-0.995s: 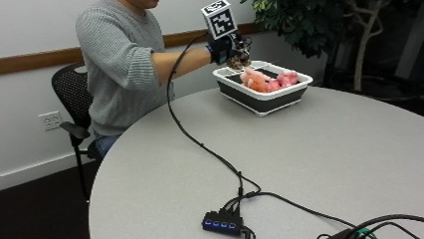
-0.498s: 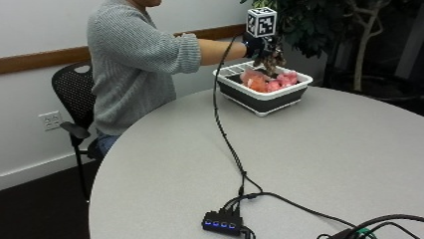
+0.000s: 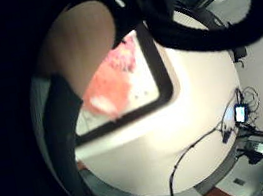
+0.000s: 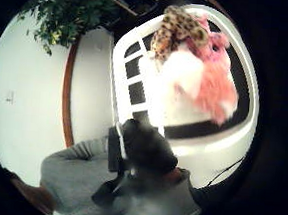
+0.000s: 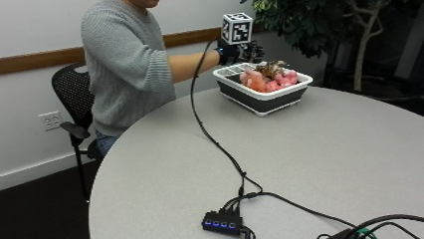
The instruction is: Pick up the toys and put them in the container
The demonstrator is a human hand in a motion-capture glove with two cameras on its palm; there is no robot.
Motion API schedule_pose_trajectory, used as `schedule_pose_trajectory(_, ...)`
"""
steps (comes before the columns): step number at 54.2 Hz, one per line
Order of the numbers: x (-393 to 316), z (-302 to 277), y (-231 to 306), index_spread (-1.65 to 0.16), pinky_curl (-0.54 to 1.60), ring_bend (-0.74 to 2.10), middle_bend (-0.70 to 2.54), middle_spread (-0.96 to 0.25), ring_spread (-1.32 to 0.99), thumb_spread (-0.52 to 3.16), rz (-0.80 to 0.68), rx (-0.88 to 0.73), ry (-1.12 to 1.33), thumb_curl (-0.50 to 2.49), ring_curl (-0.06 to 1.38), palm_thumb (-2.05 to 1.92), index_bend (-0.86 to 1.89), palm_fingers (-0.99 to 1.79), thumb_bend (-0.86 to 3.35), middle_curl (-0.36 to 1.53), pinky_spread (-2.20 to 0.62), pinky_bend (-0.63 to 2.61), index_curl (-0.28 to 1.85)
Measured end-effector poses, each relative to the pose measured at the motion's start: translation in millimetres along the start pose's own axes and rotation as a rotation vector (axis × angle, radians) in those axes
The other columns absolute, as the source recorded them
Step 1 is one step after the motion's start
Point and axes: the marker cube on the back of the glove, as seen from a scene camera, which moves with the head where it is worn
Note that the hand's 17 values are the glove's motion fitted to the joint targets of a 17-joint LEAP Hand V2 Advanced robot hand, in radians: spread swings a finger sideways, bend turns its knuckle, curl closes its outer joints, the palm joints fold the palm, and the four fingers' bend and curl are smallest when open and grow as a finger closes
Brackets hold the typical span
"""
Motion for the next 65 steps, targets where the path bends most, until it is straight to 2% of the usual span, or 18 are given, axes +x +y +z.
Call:
schedule_pose_trajectory(2, 5.1, -2.4, 21.2, -0.32, 0.37, 0.17, 0.14, -0.12, -0.05, 1.17, -0.072, 0.008, -0.061, 0.39, 0.35, -0.1, 0.1, -0.25, -0.08, 0.37, 0.09, 0.95, 0.33)
schedule_pose_trajectory(4, 17.8, -4.7, 43.6, -0.32, 0.36, 0.18, 0.14, -0.12, -0.05, 1.16, -0.068, 0.016, -0.088, 0.37, 0.35, -0.14, 0.11, -0.23, -0.1, 0.37, 0.09, 0.91, 0.32)
schedule_pose_trajectory(12, 102.3, -17.0, 161.5, -0.32, 0.32, 0.17, 0.16, -0.12, -0.05, 1.12, 0.116, 0.074, -0.141, 0.29, 0.34, -0.16, 0.14, -0.19, -0.11, 0.35, 0.08, 0.78, 0.31)
schedule_pose_trajectory(19, 146.2, -18.6, 239.7, -0.32, 0.29, 0.16, 0.18, -0.13, -0.06, 1.12, 0.339, 0.147, -0.086, 0.24, 0.32, -0.15, 0.18, -0.14, -0.1, 0.34, 0.05, 0.66, 0.32)
schedule_pose_trajectory(25, 147.3, -14.4, 283.8, -0.32, 0.29, 0.15, 0.17, -0.13, -0.07, 1.13, 0.367, 0.178, -0.082, 0.21, 0.31, -0.14, 0.18, -0.11, -0.09, 0.34, 0.04, 0.62, 0.33)
schedule_pose_trajectory(31, 127.9, 4.8, 316.3, -0.33, 0.29, 0.16, 0.17, -0.13, -0.08, 1.15, 0.347, 0.155, -0.077, 0.18, 0.29, -0.13, 0.18, -0.09, -0.09, 0.34, 0.03, 0.59, 0.34)
schedule_pose_trajectory(38, 97.4, 34.0, 355.6, -0.33, 0.3, 0.16, 0.17, -0.13, -0.1, 1.16, 0.315, 0.042, -0.064, 0.16, 0.28, -0.12, 0.17, -0.08, -0.08, 0.34, 0.03, 0.59, 0.34)
schedule_pose_trajectory(46, 67.7, 64.1, 387.3, -0.34, 0.31, 0.17, 0.18, -0.14, -0.1, 1.18, 0.314, 0.019, -0.087, 0.15, 0.27, -0.11, 0.16, -0.08, -0.08, 0.33, 0.03, 0.6, 0.34)
schedule_pose_trajectory(65, 63.6, 80.8, 399.2, -0.34, 0.32, 0.17, 0.17, -0.14, -0.1, 1.21, 0.344, -0.012, -0.127, 0.13, 0.25, -0.1, 0.17, -0.08, -0.07, 0.33, 0.04, 0.59, 0.34)
